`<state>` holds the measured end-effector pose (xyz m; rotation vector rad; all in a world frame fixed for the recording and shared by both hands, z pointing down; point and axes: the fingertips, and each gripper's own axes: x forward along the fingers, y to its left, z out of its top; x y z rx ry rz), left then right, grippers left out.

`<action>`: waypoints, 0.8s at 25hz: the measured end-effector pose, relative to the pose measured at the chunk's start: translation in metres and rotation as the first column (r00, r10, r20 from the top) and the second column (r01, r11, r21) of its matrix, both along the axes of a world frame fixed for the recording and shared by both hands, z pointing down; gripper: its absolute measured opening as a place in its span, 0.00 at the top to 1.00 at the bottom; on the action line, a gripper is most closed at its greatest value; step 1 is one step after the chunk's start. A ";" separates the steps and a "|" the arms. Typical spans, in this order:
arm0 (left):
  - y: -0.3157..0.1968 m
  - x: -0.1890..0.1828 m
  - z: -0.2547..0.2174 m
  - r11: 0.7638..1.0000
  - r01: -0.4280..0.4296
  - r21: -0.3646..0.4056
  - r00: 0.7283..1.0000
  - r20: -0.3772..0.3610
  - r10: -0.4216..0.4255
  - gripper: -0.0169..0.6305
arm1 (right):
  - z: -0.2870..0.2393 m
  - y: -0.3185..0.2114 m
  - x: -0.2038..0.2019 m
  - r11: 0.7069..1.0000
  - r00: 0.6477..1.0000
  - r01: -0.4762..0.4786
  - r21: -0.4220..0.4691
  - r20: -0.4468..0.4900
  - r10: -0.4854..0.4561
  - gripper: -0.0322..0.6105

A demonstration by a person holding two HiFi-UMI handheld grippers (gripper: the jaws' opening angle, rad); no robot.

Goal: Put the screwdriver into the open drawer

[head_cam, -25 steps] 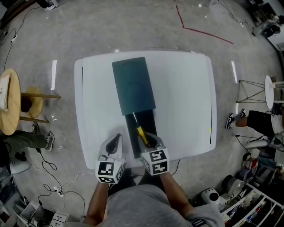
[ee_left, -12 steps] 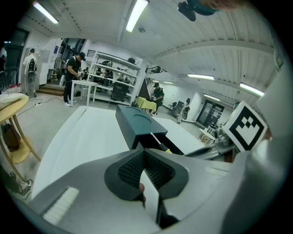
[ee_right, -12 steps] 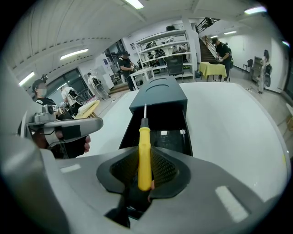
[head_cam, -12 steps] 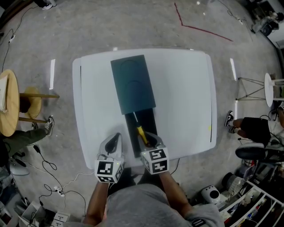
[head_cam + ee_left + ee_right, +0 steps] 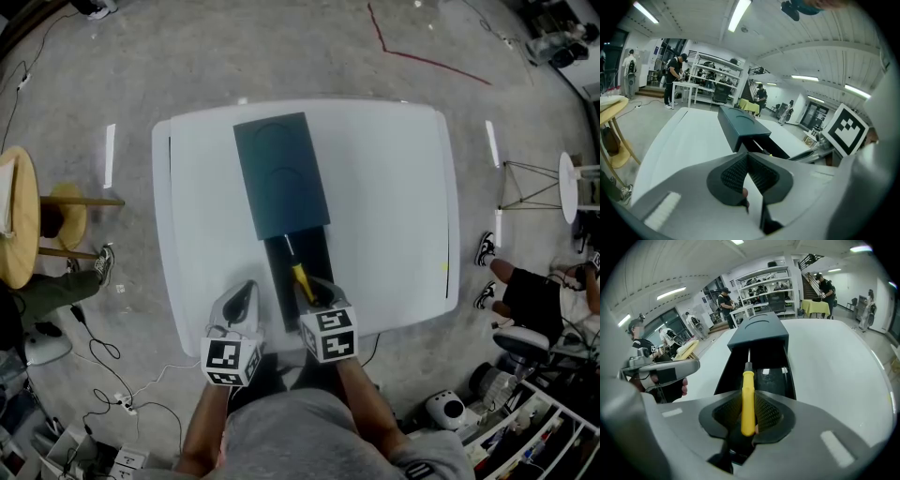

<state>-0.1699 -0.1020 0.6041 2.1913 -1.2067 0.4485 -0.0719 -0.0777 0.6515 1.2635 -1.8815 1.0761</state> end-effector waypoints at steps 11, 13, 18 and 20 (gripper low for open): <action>0.004 -0.004 0.002 1.000 0.019 -0.009 1.000 0.003 -0.019 0.95 | 0.012 0.000 -0.002 0.999 1.000 0.011 -0.050 -0.009 -0.011 0.82; 0.003 -0.005 0.003 1.000 0.021 -0.011 1.000 0.000 -0.021 0.95 | 0.014 -0.002 -0.002 0.998 1.000 0.009 -0.055 -0.013 -0.010 0.82; 0.001 -0.013 0.008 0.999 0.026 -0.020 1.000 0.003 -0.026 0.95 | 0.020 -0.005 -0.007 0.997 1.000 0.005 -0.071 -0.025 -0.007 0.82; -0.002 -0.014 0.009 0.999 0.027 -0.019 1.000 0.002 -0.027 0.95 | 0.022 -0.006 -0.008 0.997 1.000 0.005 -0.075 -0.026 -0.006 0.81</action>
